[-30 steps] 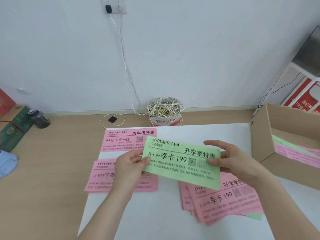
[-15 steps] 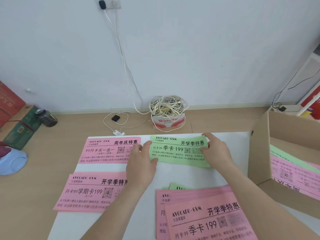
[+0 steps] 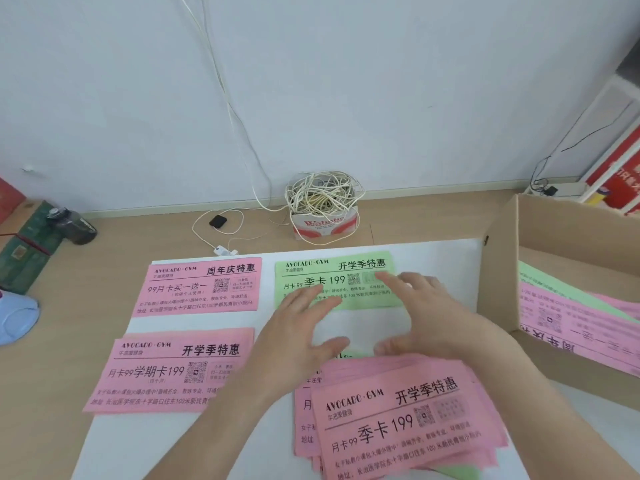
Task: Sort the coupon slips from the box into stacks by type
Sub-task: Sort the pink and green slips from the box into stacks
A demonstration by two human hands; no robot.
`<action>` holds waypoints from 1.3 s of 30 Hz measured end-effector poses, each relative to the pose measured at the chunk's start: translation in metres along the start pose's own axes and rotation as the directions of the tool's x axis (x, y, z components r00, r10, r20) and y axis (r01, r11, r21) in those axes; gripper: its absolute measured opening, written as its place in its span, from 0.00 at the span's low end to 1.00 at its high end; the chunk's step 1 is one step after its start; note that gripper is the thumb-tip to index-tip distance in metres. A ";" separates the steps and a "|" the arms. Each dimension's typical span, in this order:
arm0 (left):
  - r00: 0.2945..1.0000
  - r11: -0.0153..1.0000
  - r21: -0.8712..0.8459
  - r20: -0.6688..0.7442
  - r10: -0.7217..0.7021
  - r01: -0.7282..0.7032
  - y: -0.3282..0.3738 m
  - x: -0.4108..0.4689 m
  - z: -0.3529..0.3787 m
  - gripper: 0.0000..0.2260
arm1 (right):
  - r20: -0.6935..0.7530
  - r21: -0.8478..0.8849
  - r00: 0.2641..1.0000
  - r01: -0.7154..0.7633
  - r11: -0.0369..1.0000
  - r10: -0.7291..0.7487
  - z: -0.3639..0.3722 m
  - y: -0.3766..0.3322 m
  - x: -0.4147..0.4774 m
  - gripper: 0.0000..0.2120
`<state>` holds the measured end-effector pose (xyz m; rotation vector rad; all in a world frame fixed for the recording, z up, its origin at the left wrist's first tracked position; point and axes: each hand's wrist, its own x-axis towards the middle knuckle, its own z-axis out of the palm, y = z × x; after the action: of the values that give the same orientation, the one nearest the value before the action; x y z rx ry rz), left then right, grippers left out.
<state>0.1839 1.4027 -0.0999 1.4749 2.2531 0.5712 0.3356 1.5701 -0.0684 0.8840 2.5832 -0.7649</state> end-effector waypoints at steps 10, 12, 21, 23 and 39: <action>0.923 0.923 0.365 0.383 -0.032 -0.119 0.025 -0.063 0.049 0.49 | 0.028 -0.175 0.999 -0.018 0.984 0.024 0.067 0.025 -0.084 0.56; 0.919 0.924 0.354 0.395 -0.008 -0.144 0.030 -0.062 0.051 0.49 | -0.015 -0.127 0.999 -0.038 0.991 0.036 0.072 0.032 -0.095 0.53; 0.916 0.871 0.357 0.339 0.215 -0.337 0.063 -0.060 0.064 0.36 | -0.205 0.043 0.966 -0.154 0.987 0.159 0.087 0.070 -0.139 0.50; 0.888 0.844 0.342 0.356 0.290 -0.413 0.063 -0.068 0.066 0.29 | -0.215 0.048 0.964 -0.151 0.987 0.158 0.089 0.075 -0.147 0.47; 0.990 0.989 -0.056 -0.006 0.138 -0.138 0.051 -0.074 0.057 0.07 | -0.332 0.707 0.873 -0.020 0.707 0.357 0.094 0.096 -0.164 0.30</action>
<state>0.2806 1.3598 -0.1133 1.6117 2.1304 0.6724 0.5320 1.5022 -0.1097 1.7054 2.4822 -1.6889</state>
